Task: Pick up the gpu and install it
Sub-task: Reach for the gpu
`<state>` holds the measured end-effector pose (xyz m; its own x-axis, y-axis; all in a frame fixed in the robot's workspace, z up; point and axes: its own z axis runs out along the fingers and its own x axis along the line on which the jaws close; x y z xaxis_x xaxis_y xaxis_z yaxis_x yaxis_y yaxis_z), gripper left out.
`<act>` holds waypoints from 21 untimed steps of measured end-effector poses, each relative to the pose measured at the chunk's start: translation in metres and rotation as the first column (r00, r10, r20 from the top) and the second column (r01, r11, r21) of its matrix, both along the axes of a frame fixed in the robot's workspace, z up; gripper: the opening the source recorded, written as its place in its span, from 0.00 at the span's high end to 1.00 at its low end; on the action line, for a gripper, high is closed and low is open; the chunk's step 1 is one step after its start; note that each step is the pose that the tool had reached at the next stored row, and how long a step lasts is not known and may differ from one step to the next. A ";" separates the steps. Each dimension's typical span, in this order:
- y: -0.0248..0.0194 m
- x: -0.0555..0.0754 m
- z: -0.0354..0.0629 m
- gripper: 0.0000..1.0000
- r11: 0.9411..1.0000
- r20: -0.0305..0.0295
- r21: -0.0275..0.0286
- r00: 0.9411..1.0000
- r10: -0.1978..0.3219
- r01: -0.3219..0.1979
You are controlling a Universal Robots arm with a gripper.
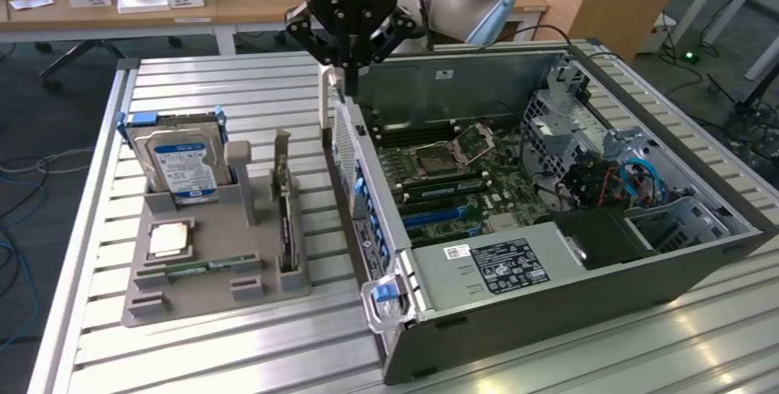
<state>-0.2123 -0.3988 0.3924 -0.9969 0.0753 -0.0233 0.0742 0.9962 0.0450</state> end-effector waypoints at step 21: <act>0.0002 -0.033 -0.0004 0.89 1.000 0.000 0.000 1.000 0.000 0.000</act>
